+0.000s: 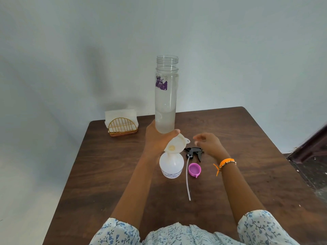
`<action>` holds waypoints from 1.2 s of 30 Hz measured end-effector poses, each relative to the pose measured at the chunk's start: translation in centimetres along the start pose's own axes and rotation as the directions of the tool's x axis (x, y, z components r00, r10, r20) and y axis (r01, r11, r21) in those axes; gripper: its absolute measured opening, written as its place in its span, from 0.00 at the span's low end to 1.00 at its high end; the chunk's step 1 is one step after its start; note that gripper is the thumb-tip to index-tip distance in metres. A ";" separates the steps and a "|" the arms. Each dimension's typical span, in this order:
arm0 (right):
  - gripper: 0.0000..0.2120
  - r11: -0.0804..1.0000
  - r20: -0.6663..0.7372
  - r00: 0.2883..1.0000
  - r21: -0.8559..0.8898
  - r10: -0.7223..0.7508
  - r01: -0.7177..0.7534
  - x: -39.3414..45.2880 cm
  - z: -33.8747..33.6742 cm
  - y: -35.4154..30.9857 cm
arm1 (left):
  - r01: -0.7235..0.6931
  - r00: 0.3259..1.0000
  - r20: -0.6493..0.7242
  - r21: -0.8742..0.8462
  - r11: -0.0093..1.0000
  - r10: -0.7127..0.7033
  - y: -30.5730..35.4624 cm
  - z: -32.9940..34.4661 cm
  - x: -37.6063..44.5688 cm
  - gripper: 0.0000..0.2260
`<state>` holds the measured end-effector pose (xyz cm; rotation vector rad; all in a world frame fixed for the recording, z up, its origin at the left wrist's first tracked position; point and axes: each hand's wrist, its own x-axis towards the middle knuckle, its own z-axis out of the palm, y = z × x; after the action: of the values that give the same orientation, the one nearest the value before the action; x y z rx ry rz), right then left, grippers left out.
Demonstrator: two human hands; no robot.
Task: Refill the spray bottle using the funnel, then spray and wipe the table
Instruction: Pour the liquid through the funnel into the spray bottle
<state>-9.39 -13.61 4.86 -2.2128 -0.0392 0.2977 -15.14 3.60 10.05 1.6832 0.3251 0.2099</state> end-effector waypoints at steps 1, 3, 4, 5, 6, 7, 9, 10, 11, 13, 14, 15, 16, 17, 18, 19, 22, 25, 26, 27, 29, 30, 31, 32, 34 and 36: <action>0.11 0.997 -0.017 0.999 0.054 -0.046 0.047 -0.4 -0.8 -1.4 | -0.003 1.000 0.007 0.001 1.000 0.003 0.0 0.0 0.0 0.19; 0.09 0.979 -0.067 0.988 0.143 -0.139 0.147 -1.2 -2.2 -4.1 | -0.004 1.000 0.016 0.000 1.000 0.004 0.2 0.1 0.0 0.16; 0.08 0.962 -0.093 0.978 0.185 -0.185 0.199 -1.6 -2.7 -5.5 | -0.004 1.000 0.017 -0.001 1.000 0.004 0.2 0.1 0.0 0.15; 0.08 0.940 -0.120 0.968 0.237 -0.222 0.245 -2.1 -3.1 -6.8 | -0.006 1.000 0.017 -0.003 1.000 0.006 0.3 0.1 0.0 0.15; 0.09 0.909 -0.151 0.955 0.302 -0.254 0.289 -2.7 -3.4 -8.1 | -0.011 1.000 0.020 -0.003 1.000 0.011 0.3 0.1 0.1 0.15; 0.10 0.863 -0.184 0.939 0.376 -0.289 0.339 -3.3 -3.6 -9.4 | -0.018 1.000 0.024 -0.002 1.000 0.018 0.3 0.1 0.1 0.15; 0.12 0.756 -0.234 0.899 0.487 -0.369 0.437 -4.6 -3.6 -11.5 | -0.034 0.999 0.028 -0.003 0.999 0.034 0.1 0.1 0.0 0.16; 0.13 0.720 -0.240 0.882 0.510 -0.406 0.471 -5.1 -3.5 -12.2 | -0.036 0.999 0.028 -0.011 0.999 0.037 0.0 0.1 0.0 0.16; 0.14 0.701 -0.238 0.868 0.515 -0.436 0.493 -5.5 -3.3 -12.7 | -0.038 0.999 0.027 -0.022 0.999 0.039 0.0 0.0 0.0 0.16; 0.19 0.705 -0.236 0.857 0.491 -0.458 0.512 -6.0 -2.8 -13.3 | -0.051 0.998 0.039 -0.036 0.998 0.052 -0.1 0.0 0.0 0.16; 0.22 0.719 -0.243 0.856 0.466 -0.457 0.516 -6.0 -2.5 -13.5 | -0.059 0.997 0.047 -0.042 0.997 0.060 -0.1 0.0 0.0 0.16; 0.25 0.733 -0.253 0.854 0.439 -0.454 0.519 -6.0 -2.1 -13.6 | -0.065 0.996 0.052 -0.046 0.997 0.067 -0.2 0.0 0.0 0.15; 0.27 0.746 -0.259 0.855 0.418 -0.448 0.518 -6.0 -1.8 -13.7 | -0.072 0.996 0.057 -0.050 0.996 0.075 -0.1 0.0 0.0 0.16; 0.29 0.756 -0.262 0.860 0.410 -0.438 0.510 -5.9 -1.3 -13.7 | -0.081 0.994 0.063 -0.054 0.995 0.084 -0.1 -0.1 0.0 0.17; 0.30 0.765 -0.264 0.866 0.406 -0.425 0.500 -5.9 -0.9 -13.7 | -0.089 0.993 0.071 -0.055 0.995 0.092 0.0 0.0 -0.1 0.17; 0.30 0.771 -0.272 0.869 0.405 -0.413 0.492 -5.9 -0.5 -13.7 | -0.093 0.992 0.082 -0.049 0.994 0.097 0.0 0.1 -0.1 0.18; 0.31 0.788 -0.316 0.870 0.382 -0.379 0.482 -6.0 -0.1 -13.7 | -0.104 0.988 0.114 -0.035 0.994 0.108 0.1 0.3 -0.3 0.19; 0.31 0.784 -0.362 0.854 0.368 -0.374 0.499 -6.3 -0.6 -13.7 | -0.136 0.977 0.160 -0.033 0.990 0.140 0.4 0.2 -0.4 0.19; 0.31 0.782 -0.377 0.849 0.366 -0.370 0.504 -6.4 -0.9 -13.7 | -0.148 0.971 0.183 -0.032 0.988 0.151 0.6 0.2 -0.4 0.19; 0.31 0.780 -0.392 0.844 0.364 -0.367 0.508 -6.5 -1.0 -13.7 | -0.159 0.966 0.204 -0.024 0.987 0.161 0.7 0.3 -0.4 0.19; 0.32 0.779 -0.414 0.832 0.351 -0.369 0.520 -6.7 -1.3 -13.6 | -0.172 0.955 0.246 0.013 0.985 0.164 0.8 0.3 -0.2 0.18; 0.32 0.782 -0.420 0.826 0.334 -0.376 0.526 -6.7 -1.3 -13.5 | -0.177 0.948 0.275 0.045 0.983 0.158 0.9 0.3 -0.2 0.20; 0.31 0.787 -0.424 0.818 0.308 -0.389 0.535 -6.7 -1.4 -13.4 | -0.191 0.934 0.322 0.078 0.979 0.156 0.9 0.2 -0.1 0.23; 0.31 0.794 -0.430 0.807 0.273 -0.405 0.543 -6.6 -1.4 -13.2 | -0.206 0.914 0.375 0.104 0.973 0.154 0.8 0.0 0.0 0.26; 0.32 0.807 -0.443 0.785 0.198 -0.433 0.557 -6.6 -1.6 -12.6 | -0.207 0.898 0.420 0.148 0.967 0.128 0.3 -0.5 0.2 0.32; 0.32 0.815 -0.452 0.773 0.154 -0.445 0.558 -6.5 -1.9 -12.0 | -0.198 0.909 0.401 0.166 0.966 0.118 -0.1 -1.2 0.5 0.33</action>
<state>-14.31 -8.61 16.69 -1.8480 -0.3500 -0.4325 -15.08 4.85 10.04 1.9095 -0.0942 -0.0431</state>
